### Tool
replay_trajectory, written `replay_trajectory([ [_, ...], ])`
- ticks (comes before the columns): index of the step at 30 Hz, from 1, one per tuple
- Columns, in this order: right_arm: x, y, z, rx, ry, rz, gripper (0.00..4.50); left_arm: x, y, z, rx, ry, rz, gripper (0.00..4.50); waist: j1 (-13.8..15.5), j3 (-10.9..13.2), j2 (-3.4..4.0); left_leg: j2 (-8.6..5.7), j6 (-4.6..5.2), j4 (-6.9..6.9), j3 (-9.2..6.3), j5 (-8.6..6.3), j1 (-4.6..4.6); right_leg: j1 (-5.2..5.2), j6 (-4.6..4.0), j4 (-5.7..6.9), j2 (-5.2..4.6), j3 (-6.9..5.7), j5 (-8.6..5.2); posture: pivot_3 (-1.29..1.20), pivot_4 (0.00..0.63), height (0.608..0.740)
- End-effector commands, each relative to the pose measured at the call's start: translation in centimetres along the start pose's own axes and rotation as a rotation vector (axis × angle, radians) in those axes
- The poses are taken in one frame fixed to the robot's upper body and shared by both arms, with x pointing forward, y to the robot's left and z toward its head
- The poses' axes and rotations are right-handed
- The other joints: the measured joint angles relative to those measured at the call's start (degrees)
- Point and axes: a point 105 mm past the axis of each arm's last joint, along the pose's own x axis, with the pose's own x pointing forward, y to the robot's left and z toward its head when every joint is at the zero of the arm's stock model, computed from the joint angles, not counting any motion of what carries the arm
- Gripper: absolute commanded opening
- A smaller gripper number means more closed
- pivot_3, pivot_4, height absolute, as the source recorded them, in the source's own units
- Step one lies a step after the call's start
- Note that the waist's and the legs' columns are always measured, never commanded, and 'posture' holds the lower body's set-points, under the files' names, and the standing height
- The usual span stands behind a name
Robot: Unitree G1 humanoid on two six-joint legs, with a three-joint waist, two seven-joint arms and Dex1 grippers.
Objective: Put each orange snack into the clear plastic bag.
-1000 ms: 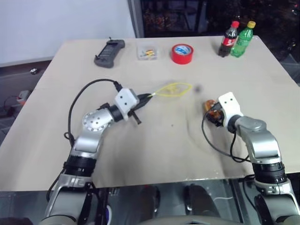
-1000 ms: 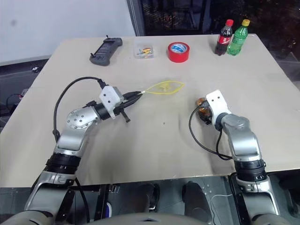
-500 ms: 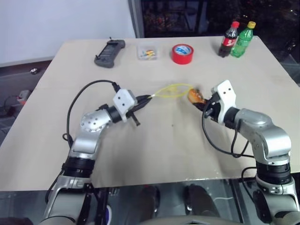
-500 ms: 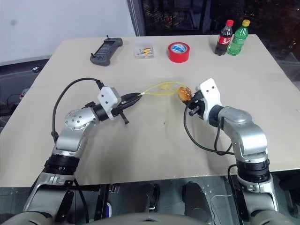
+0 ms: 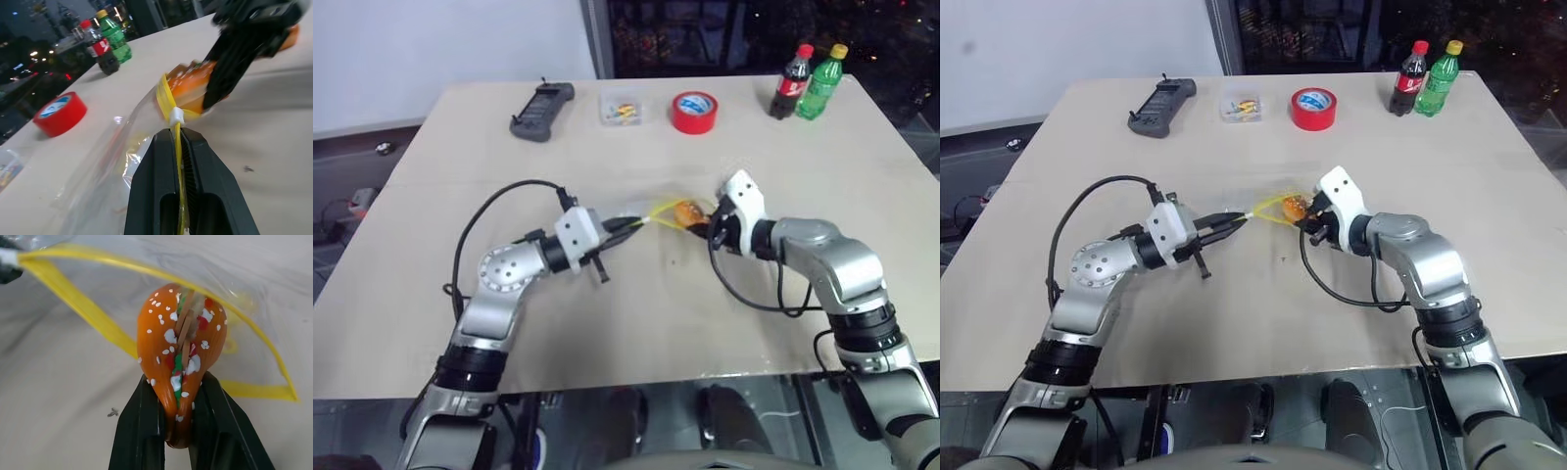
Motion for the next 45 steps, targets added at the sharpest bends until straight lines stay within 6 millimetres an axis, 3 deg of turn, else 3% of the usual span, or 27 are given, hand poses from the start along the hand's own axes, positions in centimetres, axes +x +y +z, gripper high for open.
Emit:
replay_trajectory([
  [1,1.0,1.0,1.5,0.108,-0.064,0.094,0.46,0.1,-1.0,0.9,0.072,-0.029,-0.064,0.0,0.01,0.0,0.0,0.0,0.0,0.0,0.0,0.0,0.0,0.0,0.0,0.01,0.0,0.0,0.0,0.0,0.15,0.74],
  [4,2.4,0.4,1.6,0.268,-0.094,0.076,0.46,0.0,-1.5,0.8,0.069,-0.03,-0.096,0.0,0.09,0.0,0.0,0.03,0.0,-0.02,-0.04,0.0,-0.01,-0.01,-0.03,0.0,0.0,0.04,0.01,0.0,0.15,0.74],
  [8,3.1,1.0,1.7,0.373,-0.122,0.125,0.46,-0.1,-1.6,0.9,0.061,-0.033,-0.103,0.0,0.29,0.0,0.02,-0.01,0.0,-0.02,-0.06,0.0,-0.04,-0.01,-0.06,-0.02,-0.03,0.07,0.04,0.0,0.15,0.74],
  [13,3.9,3.4,2.0,0.193,-0.154,0.182,0.46,-0.2,-0.4,0.8,0.055,-0.022,-0.04,0.0,0.01,0.0,0.03,-0.02,0.02,-0.04,-0.04,-0.01,-0.04,-0.03,-0.06,-0.02,-0.02,0.01,0.03,0.0,0.15,0.74],
  [16,4.2,3.4,2.0,0.172,-0.164,0.15,1.35,-0.2,0.3,0.7,0.027,-0.024,0.009,0.0,-0.12,0.01,0.03,0.0,0.02,-0.04,-0.03,-0.01,-0.04,-0.07,-0.06,0.01,0.02,-0.03,0.04,0.0,0.15,0.74],
  [20,3.7,2.8,2.4,0.13,-0.193,0.076,3.23,-0.1,0.9,0.0,-0.02,-0.004,0.072,0.0,-0.01,0.01,0.03,0.0,0.02,-0.02,-0.03,-0.01,-0.03,-0.06,-0.05,0.02,0.03,-0.05,0.04,0.0,0.15,0.74],
  [21,3.1,2.7,2.5,0.1,-0.197,0.068,3.68,-0.1,1.2,-0.1,-0.039,0.001,0.099,0.0,0.05,0.01,0.03,0.0,0.02,-0.02,-0.03,-0.01,-0.03,-0.06,-0.05,0.02,0.02,-0.05,0.04,0.0,0.15,0.74],
  [27,-1.2,2.4,2.5,0.02,-0.234,0.022,3.68,-0.1,1.7,-0.6,-0.062,0.021,0.163,0.0,0.24,0.0,0.02,-0.03,0.03,-0.02,-0.04,-0.02,-0.08,-0.05,-0.05,-0.03,-0.01,-0.06,0.04,0.0,0.15,0.74],
  [32,-5.9,1.0,2.1,-0.14,-0.228,-0.137,3.68,-0.1,1.6,-0.4,-0.045,0.018,0.162,0.0,0.31,0.01,0.03,-0.01,0.03,-0.03,-0.04,-0.02,-0.05,-0.02,-0.05,-0.03,0.0,-0.06,0.03,0.0,0.15,0.74],
  [33,-6.9,0.3,1.8,-0.174,-0.206,-0.196,3.95,-0.1,1.7,-0.5,-0.045,0.019,0.162,0.0,0.28,0.01,0.03,-0.01,0.04,-0.02,-0.05,-0.02,-0.06,-0.01,-0.05,-0.04,-0.01,-0.07,0.03,0.0,0.15,0.74],
  [35,-9.0,-1.0,0.4,-0.267,-0.118,-0.313,4.47,-0.2,1.6,-0.5,-0.044,0.02,0.155,0.0,0.38,0.01,0.02,-0.01,0.04,-0.01,-0.03,-0.03,-0.04,0.01,-0.04,-0.05,-0.01,-0.06,0.03,0.0,0.15,0.74],
  [40,-14.7,-4.2,-3.6,-0.4,0.109,-0.578,4.47,-0.3,1.5,-0.5,-0.038,0.021,0.141,0.0,0.86,0.01,0.01,0.0,0.05,-0.02,-0.08,-0.03,-0.04,0.13,-0.03,-0.18,-0.03,-0.16,0.02,0.0,0.15,0.74],
  [43,-17.8,-6.3,-6.3,-0.31,0.202,-0.717,4.47,-0.2,1.5,-0.5,-0.039,0.019,0.131,0.0,0.74,0.01,0.0,0.02,0.06,0.0,-0.03,-0.04,0.06,0.23,-0.02,-0.19,-0.05,-0.12,0.02,0.0,0.15,0.74],
  [45,-18.4,-6.8,-7.1,-0.228,0.185,-0.759,4.47,-0.1,1.4,-0.5,-0.043,0.016,0.127,0.0,0.55,0.01,0.0,0.05,0.07,0.03,-0.02,-0.04,0.09,0.26,-0.02,-0.21,-0.02,-0.11,0.02,0.0,0.15,0.74],
])
